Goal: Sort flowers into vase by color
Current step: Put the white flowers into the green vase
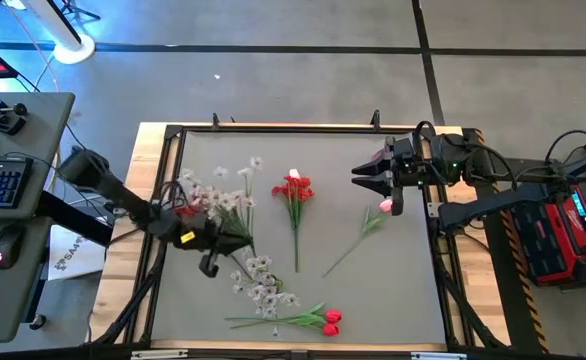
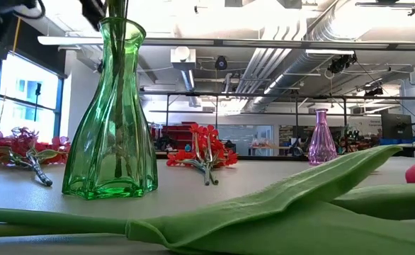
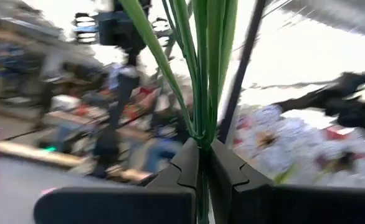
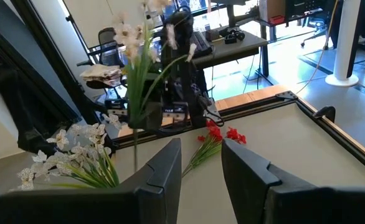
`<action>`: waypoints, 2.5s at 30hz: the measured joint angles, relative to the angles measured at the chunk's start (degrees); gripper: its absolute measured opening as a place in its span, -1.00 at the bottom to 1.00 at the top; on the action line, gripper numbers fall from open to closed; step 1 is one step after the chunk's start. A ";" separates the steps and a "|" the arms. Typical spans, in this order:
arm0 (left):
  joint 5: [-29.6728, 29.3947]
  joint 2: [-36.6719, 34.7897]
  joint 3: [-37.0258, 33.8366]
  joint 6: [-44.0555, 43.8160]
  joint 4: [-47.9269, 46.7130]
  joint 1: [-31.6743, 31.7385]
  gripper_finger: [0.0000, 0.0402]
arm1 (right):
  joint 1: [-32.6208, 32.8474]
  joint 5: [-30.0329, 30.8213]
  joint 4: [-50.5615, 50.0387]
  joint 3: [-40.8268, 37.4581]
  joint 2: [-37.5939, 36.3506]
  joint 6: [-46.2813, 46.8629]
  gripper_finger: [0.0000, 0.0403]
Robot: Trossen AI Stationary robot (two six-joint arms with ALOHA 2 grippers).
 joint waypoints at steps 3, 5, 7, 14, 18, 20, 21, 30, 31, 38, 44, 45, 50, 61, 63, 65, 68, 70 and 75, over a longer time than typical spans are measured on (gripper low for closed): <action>4.03 6.08 0.02 -1.88 8.37 1.15 -1.00 | 0.02 0.02 0.00 0.00 0.00 0.00 -0.49; 5.03 9.25 0.04 -2.50 11.07 1.20 -1.00 | 0.02 0.02 0.00 0.00 0.00 -0.01 -0.49; 6.29 11.28 0.46 -3.42 10.59 1.17 -1.00 | 0.02 0.02 0.00 0.00 0.00 -0.02 -0.49; 8.11 15.19 1.84 -4.05 11.10 1.52 -0.98 | 0.00 0.02 -0.08 0.01 0.02 0.00 -0.49; 9.43 15.36 2.40 -3.41 11.08 2.59 -0.98 | 0.01 0.01 -0.17 0.02 0.02 0.00 -0.49; 10.34 15.32 2.62 -2.99 11.05 3.04 -0.98 | 0.02 0.01 -0.17 0.02 0.02 -0.01 -0.49; 10.71 15.38 2.79 -2.93 11.03 3.38 -0.98 | 0.02 0.01 -0.20 0.01 0.02 0.00 -0.49; 13.85 15.46 3.23 -0.71 11.01 4.45 -0.98 | 0.02 0.02 -0.20 0.02 0.02 0.00 -0.49; 14.23 15.77 3.23 -0.50 11.05 4.45 -0.98 | 0.00 0.02 -0.20 0.02 0.02 0.00 -0.49; 15.44 18.88 3.23 -0.86 10.98 4.41 -0.98 | 0.00 0.02 -0.20 0.00 0.02 0.00 -0.49; 17.72 20.41 3.23 0.48 11.03 4.41 -0.98 | 0.01 0.00 -0.20 0.02 0.02 0.00 -0.49; 18.45 20.67 3.23 1.17 11.08 4.41 -0.97 | 0.00 0.02 -0.20 0.01 0.02 0.00 -0.49; 21.18 22.26 3.23 1.71 11.06 4.39 -0.93 | 0.01 0.02 -0.20 0.02 0.02 0.00 -0.49; 21.22 23.23 3.23 0.55 9.90 4.17 -0.52 | 0.00 0.01 -0.20 0.02 0.02 0.00 -0.49; 21.22 23.23 3.23 0.01 7.48 3.96 -0.43 | 0.00 0.02 -0.20 0.02 0.02 0.00 -0.49; 21.19 23.23 3.23 -0.40 5.38 3.73 -0.34 | 0.00 0.02 -0.20 0.01 0.02 0.00 -0.49; 21.04 23.23 3.21 -1.06 4.45 3.58 -0.23 | 0.00 0.02 -0.20 0.02 0.02 0.00 -0.49; 20.96 23.23 3.21 -1.03 4.59 3.58 -0.17 | 0.00 0.00 -0.20 0.02 0.02 0.00 -0.49; 20.85 23.14 3.21 -4.03 7.77 3.64 -0.07 | 0.00 0.02 -0.20 0.02 0.02 0.00 -0.49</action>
